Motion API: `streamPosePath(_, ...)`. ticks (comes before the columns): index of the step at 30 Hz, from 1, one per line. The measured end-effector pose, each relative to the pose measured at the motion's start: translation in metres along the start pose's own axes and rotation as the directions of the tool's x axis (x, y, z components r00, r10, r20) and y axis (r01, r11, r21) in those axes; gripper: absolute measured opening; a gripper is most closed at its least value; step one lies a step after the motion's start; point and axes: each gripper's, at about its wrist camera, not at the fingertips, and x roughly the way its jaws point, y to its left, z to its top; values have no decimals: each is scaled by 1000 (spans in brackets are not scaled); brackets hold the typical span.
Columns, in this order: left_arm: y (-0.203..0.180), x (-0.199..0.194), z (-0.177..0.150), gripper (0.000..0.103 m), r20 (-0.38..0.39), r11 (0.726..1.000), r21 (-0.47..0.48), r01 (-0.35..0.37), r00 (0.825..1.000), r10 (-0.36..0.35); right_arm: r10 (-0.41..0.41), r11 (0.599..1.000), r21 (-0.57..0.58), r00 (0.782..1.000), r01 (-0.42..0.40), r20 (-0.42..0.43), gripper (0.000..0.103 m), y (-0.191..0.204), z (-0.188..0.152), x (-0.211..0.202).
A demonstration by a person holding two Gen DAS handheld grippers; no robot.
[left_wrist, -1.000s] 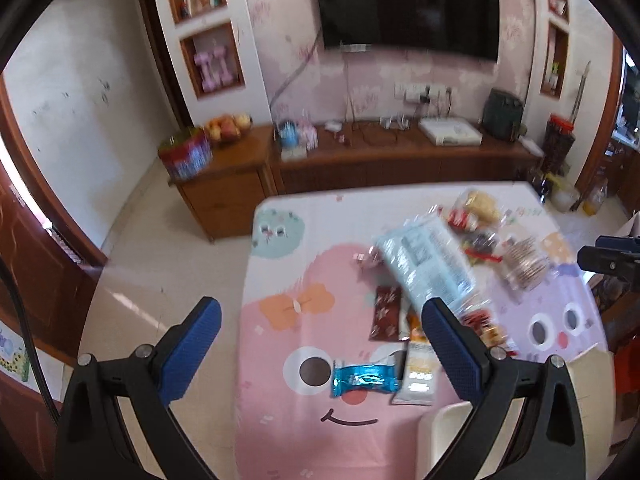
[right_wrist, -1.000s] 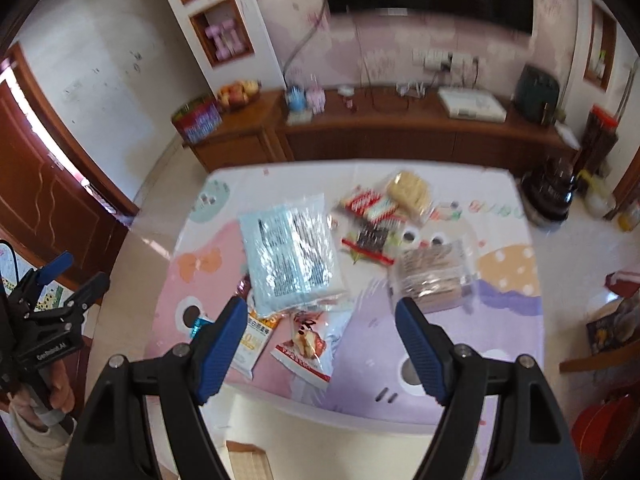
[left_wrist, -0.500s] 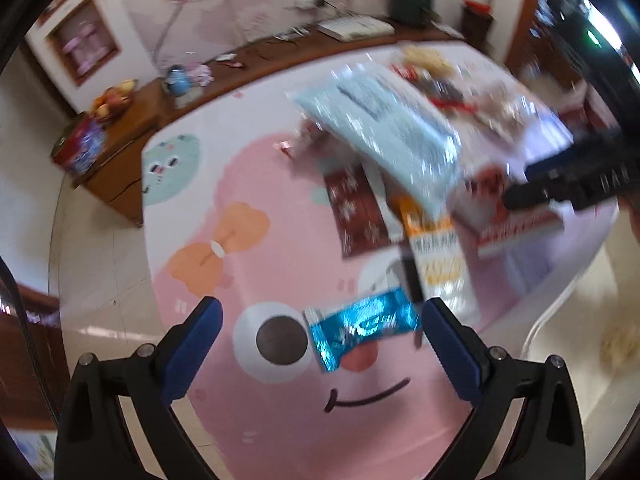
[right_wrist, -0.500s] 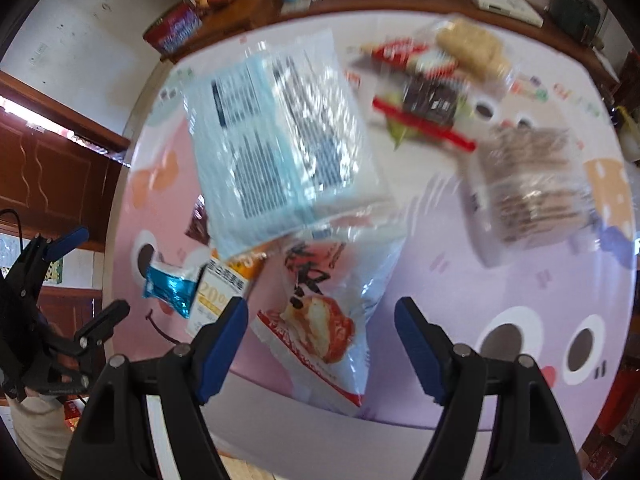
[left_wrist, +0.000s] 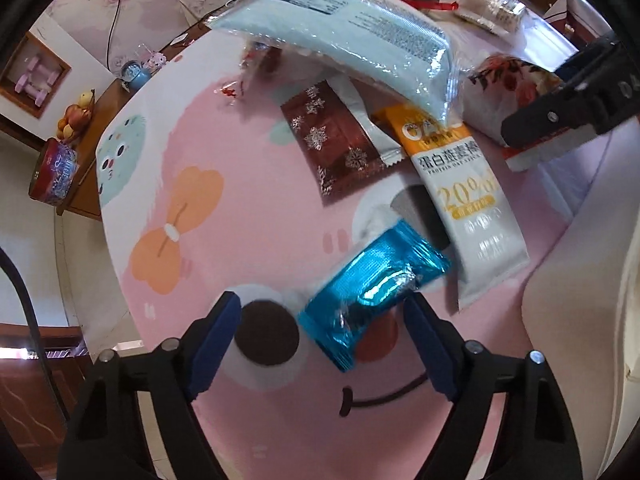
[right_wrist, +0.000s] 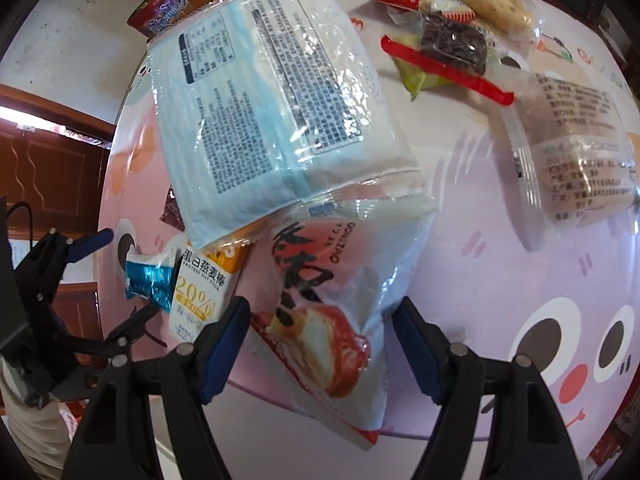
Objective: Organize snacks
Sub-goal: 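Grasp the printed pastry bag with the right tool while the left tool grasps the blue candy, then carry the pastry bag and blue candy into the white tray and release both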
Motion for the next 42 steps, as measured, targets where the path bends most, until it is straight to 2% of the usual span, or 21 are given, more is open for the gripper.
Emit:
streamPosePath(3,2,2,8,73,-3,999,-30,14,1000,-14,0,1000,-4,1000,0,3,72,0,0,0)
streamPosePath(6,6,2,11,60,-13,994,-88,63,998,-64,-4,1000,-8,1000,4,4,71,1,-1,0)
streamPosePath(8,9,2,10,39,-17,985,-132,112,993,-115,-2,1000,-14,1000,3,6,66,4,1,1)
streamPosePath(10,8,1,9,29,-18,974,-178,140,989,-145,2,1000,-12,1000,-2,9,62,5,1,2)
streamPosePath(13,5,-1,9,28,-18,971,-218,102,994,-108,26,1000,2,1000,-26,18,46,0,0,-3)
streamPosePath(14,3,-3,8,28,-16,969,-230,92,995,-98,37,999,0,999,-37,24,43,-1,0,-6)
streamPosePath(20,-9,-28,4,27,38,947,-312,78,997,-70,39,999,-8,997,-39,61,42,-3,-8,-20)
streamPosePath(24,-7,-60,3,27,96,925,-376,47,995,-12,43,999,-10,993,-42,113,42,-4,-16,-41)
streamPosePath(27,-8,-91,1,27,142,905,-422,44,990,19,45,999,-1,987,-45,155,42,-6,-22,-60)
streamPosePath(31,-13,-136,-7,27,220,886,-459,73,975,34,56,998,17,971,-62,232,42,-13,-34,-94)
streamPosePath(37,-34,-197,-23,27,335,865,-481,146,942,27,77,996,2,924,-84,374,42,-21,-67,-159)
streamPosePath(42,-65,-239,-40,27,417,857,-478,191,908,30,63,998,-54,855,-41,515,42,-17,-123,-217)
